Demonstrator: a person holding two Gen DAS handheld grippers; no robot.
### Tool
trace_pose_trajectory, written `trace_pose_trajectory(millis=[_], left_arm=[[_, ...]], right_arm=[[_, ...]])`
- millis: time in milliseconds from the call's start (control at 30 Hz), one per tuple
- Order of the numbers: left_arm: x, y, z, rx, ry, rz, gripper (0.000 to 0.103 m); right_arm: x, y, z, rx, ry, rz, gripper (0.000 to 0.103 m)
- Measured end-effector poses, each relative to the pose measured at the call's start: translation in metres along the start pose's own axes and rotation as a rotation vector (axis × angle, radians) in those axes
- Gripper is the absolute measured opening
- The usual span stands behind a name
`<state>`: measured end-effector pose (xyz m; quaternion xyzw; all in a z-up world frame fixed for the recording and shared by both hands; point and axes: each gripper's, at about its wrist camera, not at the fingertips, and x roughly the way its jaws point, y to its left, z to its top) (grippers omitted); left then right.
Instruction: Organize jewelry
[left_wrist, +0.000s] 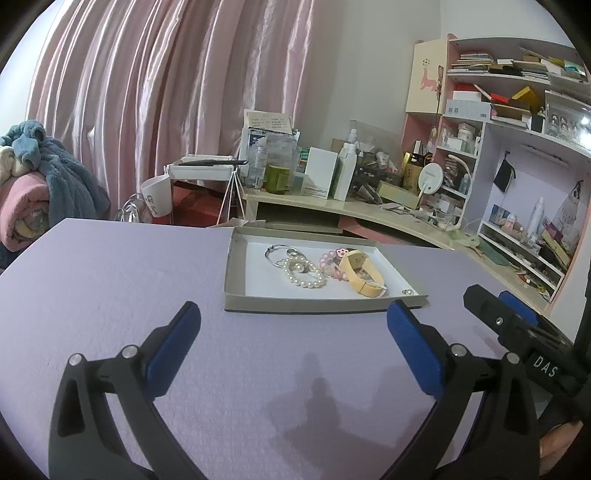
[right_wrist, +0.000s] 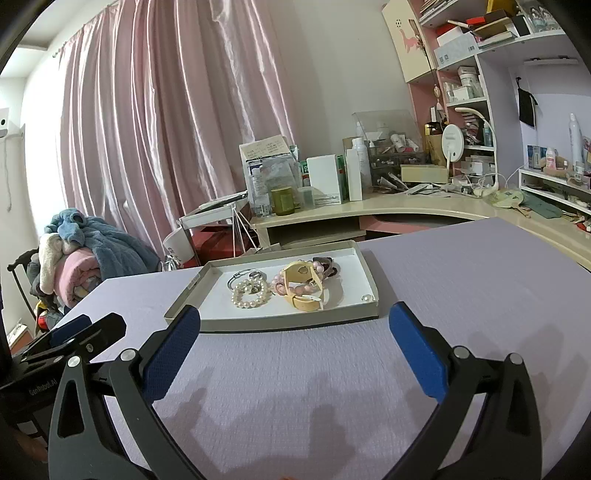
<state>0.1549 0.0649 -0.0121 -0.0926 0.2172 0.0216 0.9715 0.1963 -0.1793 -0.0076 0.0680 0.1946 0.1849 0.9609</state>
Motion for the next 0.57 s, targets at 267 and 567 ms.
trace_pose_trajectory(millis=[267,567], left_arm=[[-0.0002,-0.0002,0.0007,0.0,0.0,0.003,0.101],[0.0033,0.0042,0.0,-0.004,0.011,-0.005,0.101]], right_arm=[[0.0002,-0.0002,0.0,-0.002,0.001,0.001,0.102],[0.0005,-0.0007,0.0003,-0.002,0.002,0.001,0.102]])
